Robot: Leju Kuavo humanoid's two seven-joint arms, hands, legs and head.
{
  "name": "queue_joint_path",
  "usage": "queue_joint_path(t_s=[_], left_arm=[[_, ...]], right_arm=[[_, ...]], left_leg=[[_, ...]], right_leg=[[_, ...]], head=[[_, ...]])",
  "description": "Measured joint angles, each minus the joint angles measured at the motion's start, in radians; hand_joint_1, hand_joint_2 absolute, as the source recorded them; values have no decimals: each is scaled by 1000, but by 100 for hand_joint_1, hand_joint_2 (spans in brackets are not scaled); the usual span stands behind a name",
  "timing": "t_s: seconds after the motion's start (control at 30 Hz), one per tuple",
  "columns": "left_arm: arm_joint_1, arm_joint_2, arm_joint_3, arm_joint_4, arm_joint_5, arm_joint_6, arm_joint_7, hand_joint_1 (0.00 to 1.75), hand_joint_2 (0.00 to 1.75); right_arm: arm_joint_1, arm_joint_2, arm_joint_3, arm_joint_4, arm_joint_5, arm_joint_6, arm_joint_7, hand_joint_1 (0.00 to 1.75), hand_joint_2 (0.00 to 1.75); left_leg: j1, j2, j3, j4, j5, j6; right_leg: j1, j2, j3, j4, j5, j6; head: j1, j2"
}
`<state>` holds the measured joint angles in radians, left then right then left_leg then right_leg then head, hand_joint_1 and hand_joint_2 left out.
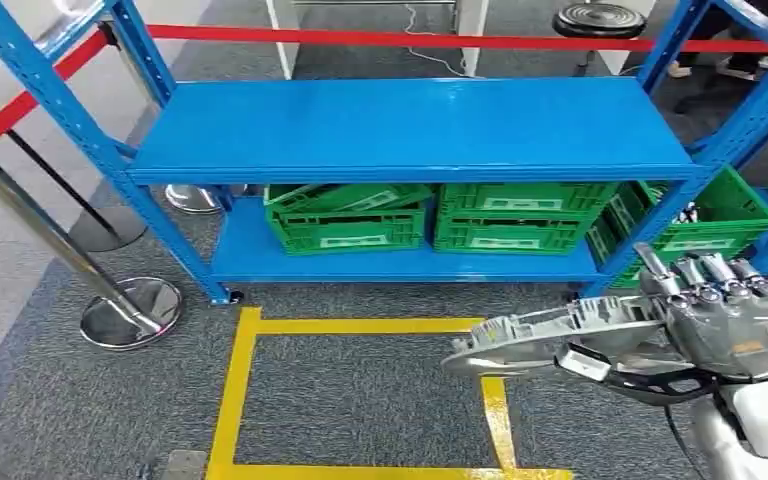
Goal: Take the parts from the cabinet and place them on the table.
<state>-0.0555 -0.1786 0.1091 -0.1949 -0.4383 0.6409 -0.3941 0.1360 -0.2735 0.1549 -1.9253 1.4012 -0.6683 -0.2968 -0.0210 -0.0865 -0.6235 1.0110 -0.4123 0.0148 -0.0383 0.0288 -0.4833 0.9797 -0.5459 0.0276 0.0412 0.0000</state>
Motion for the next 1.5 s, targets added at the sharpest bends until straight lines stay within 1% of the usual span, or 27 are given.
queue_joint_path(t_s=[0.07, 0.13, 0.2, 0.23, 0.3, 0.33, 0.37, 0.5, 0.53, 0.57, 0.6, 0.67, 0.73, 0.8, 0.83, 0.87, 0.9, 1.0, 1.03, 1.1, 1.17, 1.2, 1.23, 1.3, 1.33, 1.4, 1.5], left_arm=[[1, 0, 0, 0, 0, 2, 1, 0, 175], [0, 1, 0, 0, -2, 2, 1, 0, 175], [2, 1, 0, 0, -4, 1, 1, 0, 175], [3, 1, 0, 0, -5, 2, 1, 0, 175], [1, 2, 0, 0, -11, 2, 3, 0, 175], [0, 2, 0, 0, -13, 2, 5, 0, 175], [-4, 3, 0, 0, -14, 2, 5, 0, 175], [-8, 6, 0, 0, -14, 2, 0, 0, 175], [-8, 6, 0, 0, -15, 2, -2, 0, 175], [-13, 7, 0, -1, -18, 3, -4, 0, 175], [-18, 6, 0, -1, -18, 3, -5, 0, 175], [-21, 5, 0, -1, -18, 3, -6, 0, 175], [-19, 7, 2, -1, -9, 4, -7, 0, 175], [-16, 9, 3, -1, -8, 5, -7, 0, 175], [-16, 9, 3, -1, -7, 5, -9, 0, 175], [-14, 10, 4, -1, -2, 5, -11, 0, 175], [-14, 13, 6, -1, 1, 7, -13, 0, 175], [7, 19, 15, 0, 14, 9, -20, 0, 175], [13, 25, 21, 0, 21, 8, -21, 0, 175], [14, 26, 30, 0, 32, 8, -25, 0, 175], [16, 31, 41, 0, 37, 8, -32, 0, 175], [19, 33, 45, 0, 43, 8, -34, 0, 175], [23, 34, 50, 0, 43, 8, -34, 0, 175], [28, 39, 57, 0, 47, 5, -34, 0, 175], [29, 41, 61, 0, 51, 3, -34, 0, 175], [26, 44, 67, 0, 53, -3, -33, 0, 175], [30, 45, 73, 0, 61, -7, -30, 0, 175]], right_arm=[[10, -2, -1, -8, 1, 0, 3, 175, 175], [21, -3, -3, -13, 2, 0, 3, 175, 175], [32, -4, -3, -14, 7, 0, 9, 175, 175], [39, -5, -3, -18, 10, 0, 12, 175, 175], [48, -8, -2, -26, 10, 0, 16, 175, 175], [50, -10, -1, -30, 10, 0, 18, 175, 175], [52, -11, -1, -34, 10, 0, 19, 175, 175], [51, -16, 5, -35, 1, 0, 17, 175, 175], [47, -17, 6, -35, -2, 0, 15, 175, 175], [44, -18, 11, -34, -8, 0, 11, 175, 175], [41, -21, 13, -33, -13, 0, 9, 175, 175], [39, -24, 18, -26, -21, 0, 2, 175, 175], [36, -24, 23, -17, -29, 0, -4, 175, 175], [27, -24, 27, -11, -33, 0, -10, 175, 175], [21, -24, 29, -9, -33, 0, -11, 175, 175], [16, -25, 33, -4, -35, 0, -12, 175, 175], [15, -25, 36, -3, -37, 0, -13, 175, 175], [-1, -26, 49, 7, -44, 0, -19, 175, 175], [-8, -26, 53, 10, -47, 0, -19, 175, 175], [-18, -26, 66, 17, -59, 0, -22, 175, 175], [-34, -26, 81, 32, -66, 0, -27, 175, 175], [-44, -26, 92, 42, -69, 0, -27, 175, 175], [-53, -26, 101, 51, -69, 0, -27, 175, 175], [-72, -25, 116, 64, -72, 0, -27, 175, 175], [-87, -24, 127, 72, -73, 0, -26, 175, 175], [-106, -23, 142, 84, -74, 0, -22, 175, 175], [-129, -19, 165, 111, -73, 0, -16, 175, 175]], left_leg=[[3, 47, -33, 73, -70, -16], [13, 71, -94, 241, -158, -29], [20, 74, -108, 312, -173, -34], [22, 75, -83, 283, -147, -35], [23, 92, 10, 123, -70, -31], [20, 128, 59, 30, -51, -23], [6, 153, 77, 9, -67, -17], [7, 116, 64, -11, -64, 12], [12, 111, 66, -17, -59, 20], [13, 100, 64, -18, -55, 28], [13, 90, 61, -18, -53, 31], [9, 66, 58, -17, -52, 34], [7, 39, 59, -16, -51, 34], [8, 12, 59, -7, -52, 32], [8, 1, 58, -2, -55, 29], [4, -9, 49, 3, -56, 24], [6, -20, 38, 15, -56, 21], [11, -54, 23, 13, -44, 1], [12, -40, 20, 20, -54, -1], [7, 45, -22, 111, -109, -16], [16, 73, -101, 275, -176, -24], [18, 74, -119, 314, -182, -27], [20, 74, -115, 307, -166, -28], [21, 82, -58, 188, -92, -24], [18, 108, -4, 80, -43, -18], [-6, 192, 26, 13, -50, -2], [-6, 146, 16, 9, -46, 11]], right_leg=[[4, -22, -1, 1, 7, -14], [8, -48, -9, 2, 11, -18], [8, -73, -14, 4, 14, -17], [9, -85, -15, 5, 14, -17], [9, -106, -12, 7, 13, -15], [10, -117, -10, 7, 10, -11], [16, -124, -12, 8, 9, -4], [17, -163, -7, 4, 9, 22], [11, -124, -19, 15, -7, 25], [9, -65, -41, 60, -38, 25], [10, -43, -76, 132, -74, 25], [12, -30, -160, 295, -132, 27], [12, -30, -178, 308, -96, 26], [11, -18, -116, 158, 5, 23], [8, 10, -82, 77, 45, 21], [4, 62, -71, 56, 23, 19], [2, 56, -53, 29, 19, 17], [8, 26, -61, 41, 22, 5], [0, 9, -57, 34, 27, -4], [3, -18, -55, 33, 25, -14], [7, -51, -55, 34, 23, -17], [8, -64, -56, 34, 22, -17], [8, -78, -55, 34, 21, -18], [9, -100, -53, 34, 19, -16], [10, -111, -49, 34, 17, -14], [21, -132, -48, 35, 13, -6], [21, -171, -38, 24, 11, 9]], head=[[-15, 0], [-17, 0], [-17, 0], [-17, 0], [-18, 0], [-18, 0], [-18, 0], [-17, 0], [-15, 0], [-10, 0], [-6, 0], [-6, 0], [-6, 0], [-5, 0], [-5, 0], [-7, 0], [-9, 0], [-10, 0], [-6, 0], [-21, 0], [-20, 0], [-20, 0], [-20, 0], [-20, 0], [-21, 0], [-22, 0], [-20, 0]])
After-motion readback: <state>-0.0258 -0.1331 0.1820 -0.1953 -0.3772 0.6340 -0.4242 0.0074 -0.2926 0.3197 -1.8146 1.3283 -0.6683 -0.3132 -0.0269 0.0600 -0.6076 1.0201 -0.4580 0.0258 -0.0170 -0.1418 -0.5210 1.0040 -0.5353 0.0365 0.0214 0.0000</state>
